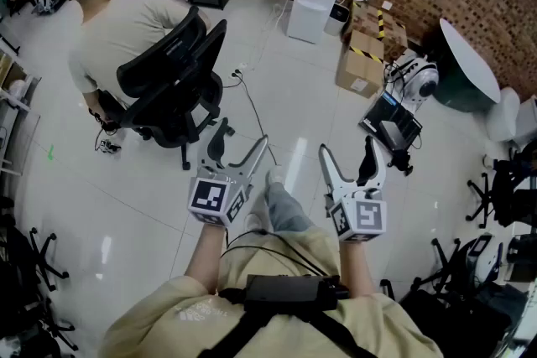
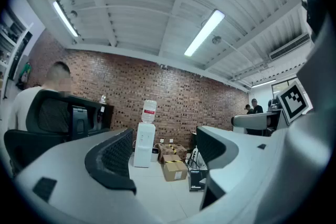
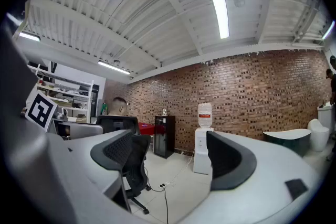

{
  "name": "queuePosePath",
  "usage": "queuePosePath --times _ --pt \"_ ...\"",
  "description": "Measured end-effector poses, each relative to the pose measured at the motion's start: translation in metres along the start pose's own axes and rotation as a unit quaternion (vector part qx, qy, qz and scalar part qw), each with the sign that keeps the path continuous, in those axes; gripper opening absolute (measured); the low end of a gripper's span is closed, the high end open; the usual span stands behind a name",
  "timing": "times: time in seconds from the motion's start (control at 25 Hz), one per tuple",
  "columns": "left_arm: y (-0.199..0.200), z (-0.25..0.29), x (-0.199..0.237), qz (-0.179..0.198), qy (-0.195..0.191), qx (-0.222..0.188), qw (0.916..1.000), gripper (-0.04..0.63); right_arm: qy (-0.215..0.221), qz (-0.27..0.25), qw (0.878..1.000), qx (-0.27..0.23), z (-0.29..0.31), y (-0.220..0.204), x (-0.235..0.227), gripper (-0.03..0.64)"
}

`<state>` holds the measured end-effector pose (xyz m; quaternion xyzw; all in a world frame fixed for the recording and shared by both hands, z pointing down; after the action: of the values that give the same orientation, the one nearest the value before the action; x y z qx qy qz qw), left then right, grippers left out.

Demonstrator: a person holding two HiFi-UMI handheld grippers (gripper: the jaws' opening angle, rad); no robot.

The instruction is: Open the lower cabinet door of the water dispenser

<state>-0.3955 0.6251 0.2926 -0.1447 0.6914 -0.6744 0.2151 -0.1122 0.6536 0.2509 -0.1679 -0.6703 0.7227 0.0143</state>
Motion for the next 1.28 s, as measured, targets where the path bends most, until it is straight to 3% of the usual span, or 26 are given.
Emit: queuePosePath --times 0.2,0.52,0.88,1.28 --pt "-0.004 0.023 -0.006 0.001 -0.011 0.005 0.9999 0.358 -0.004 0.014 1.000 0.001 0.014 -0.014 -0.025 0.468" --pt "0.006 0.100 -0.018 0.018 -0.028 0.018 0.9993 0.359 0.006 0.031 0.999 -0.020 0.068 0.004 -0.077 0.468" --pt "0.014 0.230 -0.074 0.028 -0.067 0.015 0.9973 0.359 -0.037 0.058 0.997 -0.040 0.106 0.023 -0.204 0.468" --pt "0.025 0.324 -0.104 0.021 -0.033 0.028 0.9988 0.357 -0.006 0.080 0.996 -0.041 0.161 0.039 -0.294 0.468"
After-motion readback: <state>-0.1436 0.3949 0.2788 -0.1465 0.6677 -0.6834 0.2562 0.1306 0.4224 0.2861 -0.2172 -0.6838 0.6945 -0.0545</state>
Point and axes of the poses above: the fingertips, and each gripper's own axes: z forward along the fingers, x to its left, y out of its top, the point moved 10 cm from there along -z, backward along the fingers, and after that the axes turned 12 degrees about z, right-handed, at the moved point
